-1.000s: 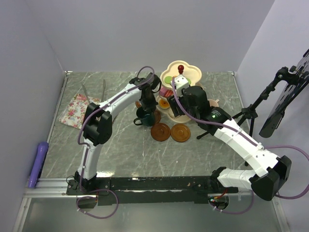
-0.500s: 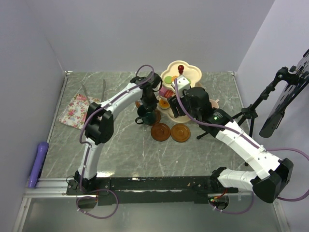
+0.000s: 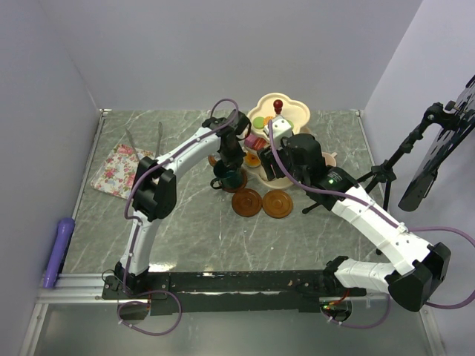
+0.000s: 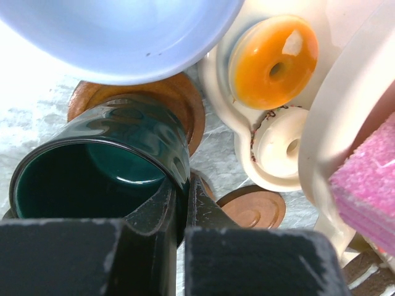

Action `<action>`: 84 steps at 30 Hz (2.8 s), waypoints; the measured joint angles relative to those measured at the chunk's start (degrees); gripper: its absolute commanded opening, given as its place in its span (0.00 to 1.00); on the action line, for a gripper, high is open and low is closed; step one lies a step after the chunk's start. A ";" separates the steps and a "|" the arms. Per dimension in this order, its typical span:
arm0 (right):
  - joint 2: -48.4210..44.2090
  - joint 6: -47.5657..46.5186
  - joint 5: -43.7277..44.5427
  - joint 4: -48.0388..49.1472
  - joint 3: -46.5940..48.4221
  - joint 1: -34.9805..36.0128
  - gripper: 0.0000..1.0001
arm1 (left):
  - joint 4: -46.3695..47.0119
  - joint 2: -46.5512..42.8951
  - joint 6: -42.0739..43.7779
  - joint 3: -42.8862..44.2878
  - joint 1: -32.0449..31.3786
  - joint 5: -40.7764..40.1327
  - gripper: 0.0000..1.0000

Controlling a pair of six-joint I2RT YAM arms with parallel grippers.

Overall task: Serve the afternoon tea
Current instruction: Place the cup on the coaster, then pick up the cup at the center of the board.

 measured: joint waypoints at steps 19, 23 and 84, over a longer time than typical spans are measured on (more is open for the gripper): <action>0.00 0.02 -0.48 0.31 -0.28 -0.24 0.69 | 0.70 0.72 0.52 0.22 -0.13 -0.09 0.39; 0.00 0.02 -0.48 0.31 -0.28 -0.33 0.69 | 0.94 0.72 0.92 0.22 -0.15 -0.09 0.47; 20.00 3.74 -0.28 -4.24 -3.37 -29.46 0.54 | 26.01 -48.65 24.87 -41.46 6.93 -9.05 0.97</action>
